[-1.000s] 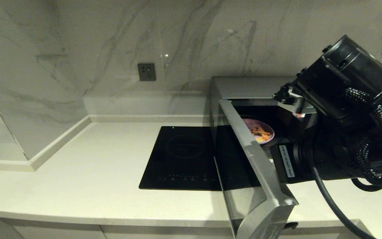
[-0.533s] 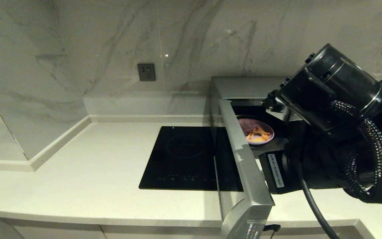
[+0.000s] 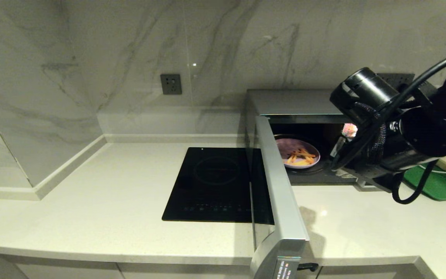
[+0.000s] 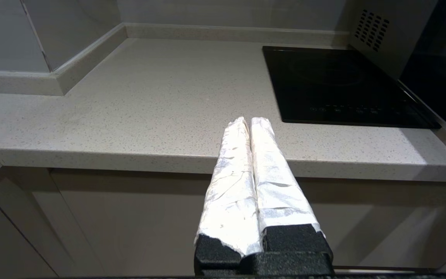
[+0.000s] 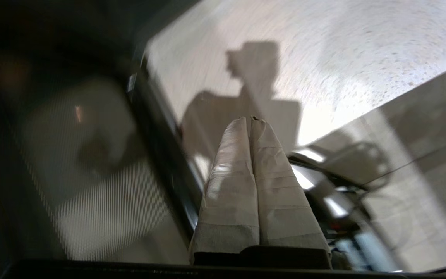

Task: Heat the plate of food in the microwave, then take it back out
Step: Take the plate out of the microwave

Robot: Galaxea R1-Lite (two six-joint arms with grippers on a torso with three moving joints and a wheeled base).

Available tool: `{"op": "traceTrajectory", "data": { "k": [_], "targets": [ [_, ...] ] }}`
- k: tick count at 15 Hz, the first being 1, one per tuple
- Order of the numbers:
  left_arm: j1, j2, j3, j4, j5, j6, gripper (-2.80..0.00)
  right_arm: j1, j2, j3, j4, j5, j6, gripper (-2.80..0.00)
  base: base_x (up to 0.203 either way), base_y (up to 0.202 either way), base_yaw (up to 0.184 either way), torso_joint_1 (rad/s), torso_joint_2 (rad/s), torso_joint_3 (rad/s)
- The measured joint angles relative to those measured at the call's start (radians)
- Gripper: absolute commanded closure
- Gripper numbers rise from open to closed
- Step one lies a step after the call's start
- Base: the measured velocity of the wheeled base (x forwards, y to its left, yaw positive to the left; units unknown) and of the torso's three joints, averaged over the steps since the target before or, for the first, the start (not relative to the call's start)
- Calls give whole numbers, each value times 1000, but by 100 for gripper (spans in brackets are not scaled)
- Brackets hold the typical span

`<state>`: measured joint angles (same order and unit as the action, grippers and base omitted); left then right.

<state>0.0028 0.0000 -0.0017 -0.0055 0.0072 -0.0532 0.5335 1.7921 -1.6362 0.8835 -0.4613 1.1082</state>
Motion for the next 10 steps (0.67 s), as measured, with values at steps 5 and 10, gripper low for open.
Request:
{"op": "traceTrajectory", "data": {
  "k": [5,10],
  "targets": [
    [0,0,0,0,0,0,0,-194,139,-60,-133,49,97,0,0,0,0,0,0,0],
    [0,0,0,0,0,0,0,-252,232,-44,-315,191,81,-280,0,0,0,0,0,0]
  ]
}}
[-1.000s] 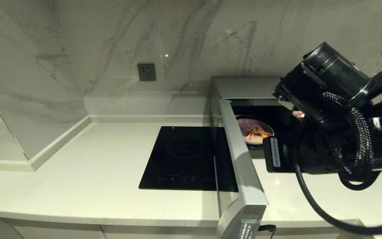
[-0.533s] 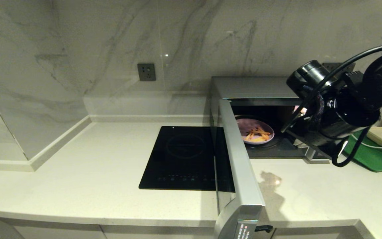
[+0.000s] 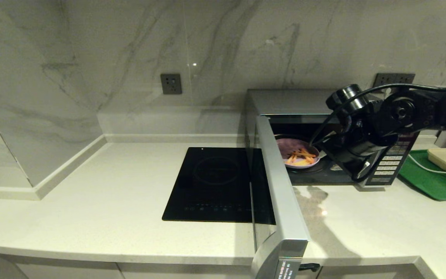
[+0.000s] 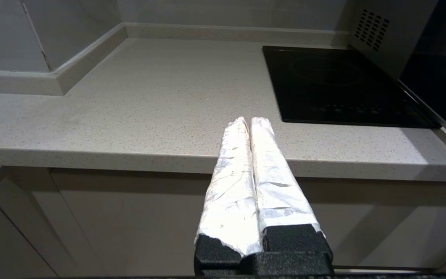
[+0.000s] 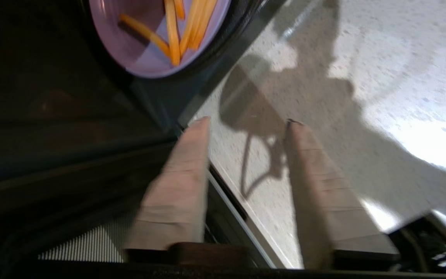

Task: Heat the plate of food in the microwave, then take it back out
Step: Take the plate out of the microwave

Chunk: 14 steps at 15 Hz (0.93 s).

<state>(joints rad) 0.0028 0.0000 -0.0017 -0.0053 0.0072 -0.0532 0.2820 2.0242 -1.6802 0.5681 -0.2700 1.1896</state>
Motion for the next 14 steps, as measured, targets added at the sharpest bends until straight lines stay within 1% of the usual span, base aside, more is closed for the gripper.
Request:
{"op": "traceTrajectory", "data": {
  "k": [2,4,7,10,14],
  "targets": [
    [0,0,0,0,0,0,0,-25,44,14,-56,24,0,-280,0,0,0,0,0,0],
    [0,0,0,0,0,0,0,-47,86,17,-75,44,-1,-280,0,0,0,0,0,0],
    [0,0,0,0,0,0,0,-80,153,4,-109,48,-15,-280,0,0,0,0,0,0],
    [0,0,0,0,0,0,0,-91,198,-9,-155,50,-25,-280,0,0,0,0,0,0],
    [0,0,0,0,0,0,0,-93,240,-47,-165,62,-32,-280,0,0,0,0,0,0]
  ]
}}
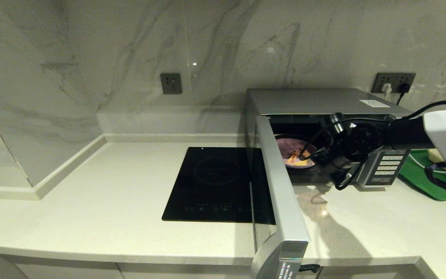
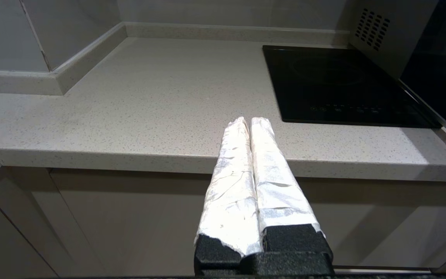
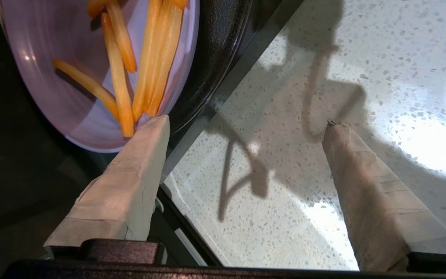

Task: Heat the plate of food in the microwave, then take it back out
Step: Take the plate out of the microwave

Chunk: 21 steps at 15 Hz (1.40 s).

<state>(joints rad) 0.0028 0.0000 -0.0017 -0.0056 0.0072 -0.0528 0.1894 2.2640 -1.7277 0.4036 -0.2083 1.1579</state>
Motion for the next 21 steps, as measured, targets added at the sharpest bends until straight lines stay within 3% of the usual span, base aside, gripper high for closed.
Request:
{"op": "traceTrajectory", "data": {
  "k": [10,13,21],
  "targets": [
    [0,0,0,0,0,0,0,-1,96,-127,6,-14,-38,-280,0,0,0,0,0,0],
    [0,0,0,0,0,0,0,-1,106,-135,14,-68,-76,-280,0,0,0,0,0,0],
    [0,0,0,0,0,0,0,-16,126,-199,115,-77,-82,-280,0,0,0,0,0,0]
  ]
}}
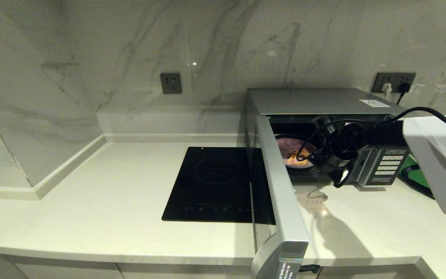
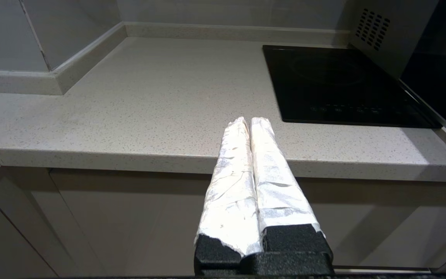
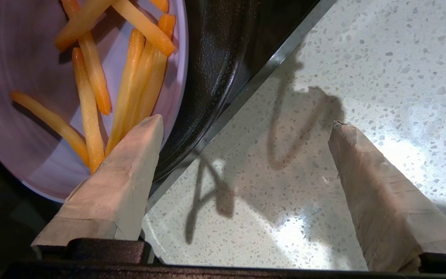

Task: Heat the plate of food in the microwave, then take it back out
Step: Take the plate out of the microwave

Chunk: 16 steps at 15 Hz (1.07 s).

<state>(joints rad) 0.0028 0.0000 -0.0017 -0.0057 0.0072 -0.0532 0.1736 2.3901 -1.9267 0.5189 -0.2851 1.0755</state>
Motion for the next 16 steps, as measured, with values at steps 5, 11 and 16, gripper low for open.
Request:
{"op": "traceTrajectory", "data": {
  "k": [5,11,16],
  "targets": [
    [0,0,0,0,0,0,0,1,13,-10,-5,0,6,-280,0,0,0,0,0,0],
    [0,0,0,0,0,0,0,1,39,-17,-5,-21,6,-280,0,0,0,0,0,0],
    [0,0,0,0,0,0,0,1,33,-13,-2,-43,11,-280,0,0,0,0,0,0]
  ]
}}
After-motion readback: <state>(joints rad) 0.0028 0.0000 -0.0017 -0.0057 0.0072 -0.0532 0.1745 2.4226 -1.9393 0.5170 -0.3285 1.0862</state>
